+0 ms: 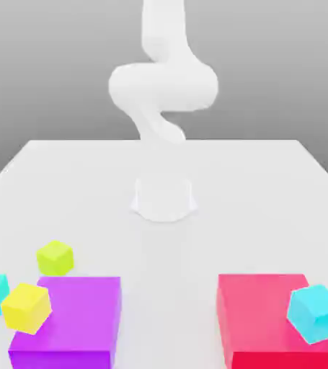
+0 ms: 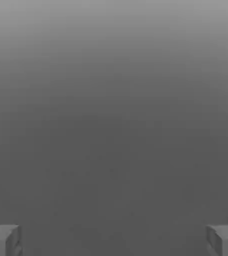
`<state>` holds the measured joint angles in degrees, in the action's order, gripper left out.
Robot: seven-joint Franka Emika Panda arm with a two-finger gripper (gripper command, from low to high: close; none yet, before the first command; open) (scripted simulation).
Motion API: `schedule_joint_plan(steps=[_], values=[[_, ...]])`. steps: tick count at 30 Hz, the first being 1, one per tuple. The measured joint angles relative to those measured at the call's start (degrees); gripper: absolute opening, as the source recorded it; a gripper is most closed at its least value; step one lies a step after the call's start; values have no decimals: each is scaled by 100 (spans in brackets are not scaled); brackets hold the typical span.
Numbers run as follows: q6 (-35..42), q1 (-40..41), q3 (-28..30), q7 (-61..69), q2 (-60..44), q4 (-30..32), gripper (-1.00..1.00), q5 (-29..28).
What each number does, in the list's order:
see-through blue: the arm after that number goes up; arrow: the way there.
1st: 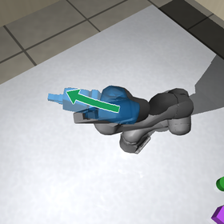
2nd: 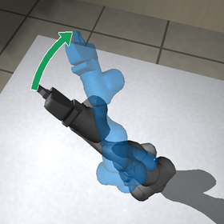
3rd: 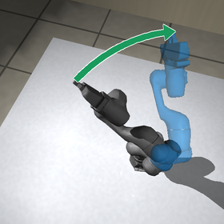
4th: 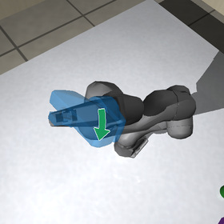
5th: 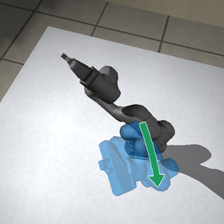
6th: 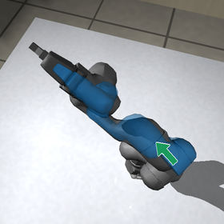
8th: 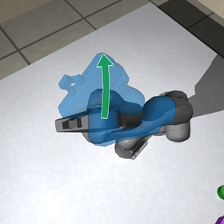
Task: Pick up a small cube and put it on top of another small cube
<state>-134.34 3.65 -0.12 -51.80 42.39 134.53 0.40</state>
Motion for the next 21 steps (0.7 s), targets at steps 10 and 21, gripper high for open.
schedule_joint_plan(steps=[10, 21], values=[[-1033, 1434, -63, -2452, -1390, 1109, 0, 103], [-2152, 2854, -23, -5218, -2893, 2309, 0, 57]])
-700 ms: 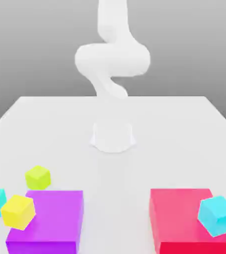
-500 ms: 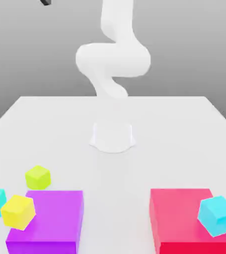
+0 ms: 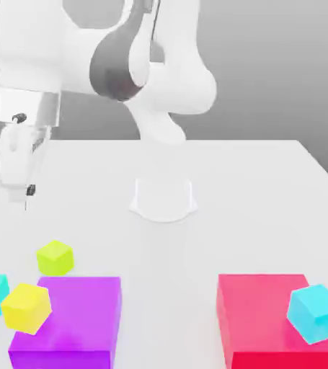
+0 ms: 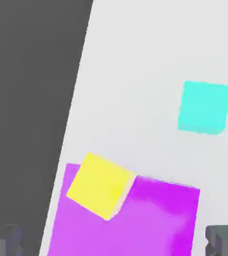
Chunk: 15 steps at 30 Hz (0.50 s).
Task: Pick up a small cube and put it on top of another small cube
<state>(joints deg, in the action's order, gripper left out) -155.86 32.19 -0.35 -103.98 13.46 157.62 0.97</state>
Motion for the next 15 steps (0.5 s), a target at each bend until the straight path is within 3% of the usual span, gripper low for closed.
schedule_joint_plan(steps=[8, 15], values=[[-844, 846, 239, -1955, -1123, 810, 0, -108], [-2009, 968, 100, -1970, -2537, 643, 0, 64]])
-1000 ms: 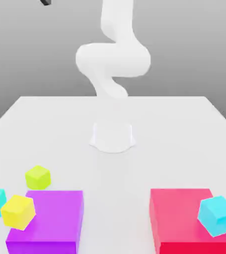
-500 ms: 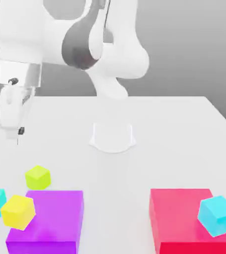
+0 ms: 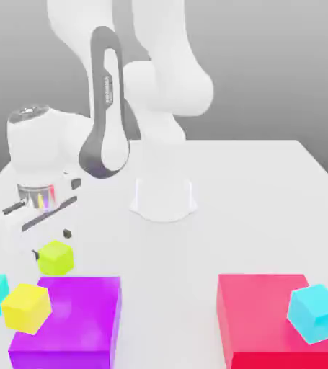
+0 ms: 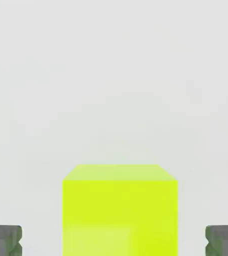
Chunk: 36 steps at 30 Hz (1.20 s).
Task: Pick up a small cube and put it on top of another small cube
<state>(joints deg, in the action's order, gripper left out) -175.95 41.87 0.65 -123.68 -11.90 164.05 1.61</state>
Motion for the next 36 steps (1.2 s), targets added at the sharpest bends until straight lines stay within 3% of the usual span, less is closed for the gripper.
schedule_joint_plan(steps=[1, 8, 16, 28, 33, 34, 36], values=[[-127, 24, -24, 0, -152, -25, -100, 0], [-148, 32, -29, -16, -163, -27, -100, -19], [1098, 10, 28, -98, 1264, 155, -100, -181], [2715, 31, 18, 1072, 610, -2103, -100, -194], [2203, 70, -14, 1259, -189, -2405, -100, -135], [2058, 71, -18, 1265, -342, -2412, 100, -132], [2058, 71, -19, 1265, -342, -2412, 100, -132]])
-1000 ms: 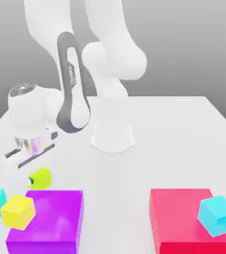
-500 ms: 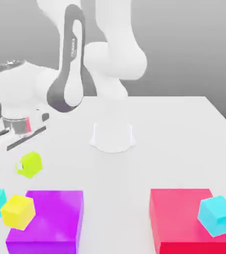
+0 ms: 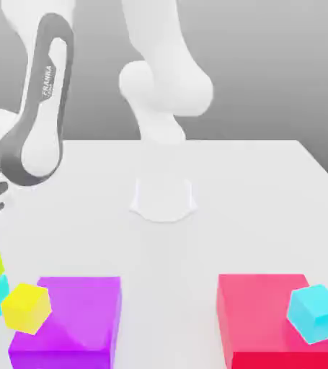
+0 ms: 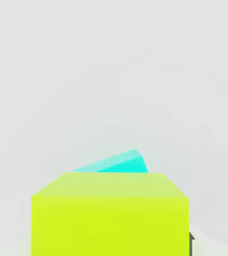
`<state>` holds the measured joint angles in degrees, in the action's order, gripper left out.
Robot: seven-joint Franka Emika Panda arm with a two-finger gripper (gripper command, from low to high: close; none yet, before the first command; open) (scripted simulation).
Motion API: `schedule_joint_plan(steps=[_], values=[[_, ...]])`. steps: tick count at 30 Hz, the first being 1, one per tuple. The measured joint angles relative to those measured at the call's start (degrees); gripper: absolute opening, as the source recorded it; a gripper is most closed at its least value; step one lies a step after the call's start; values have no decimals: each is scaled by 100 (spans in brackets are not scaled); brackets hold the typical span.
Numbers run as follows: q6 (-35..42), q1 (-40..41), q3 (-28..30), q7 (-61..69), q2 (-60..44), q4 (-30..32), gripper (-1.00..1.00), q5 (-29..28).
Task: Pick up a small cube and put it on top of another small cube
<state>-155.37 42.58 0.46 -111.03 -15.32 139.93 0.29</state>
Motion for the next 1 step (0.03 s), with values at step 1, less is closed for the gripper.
schedule_joint_plan(steps=[1], values=[[0, 0, 0, 0, 0, 0, 100, 0]])
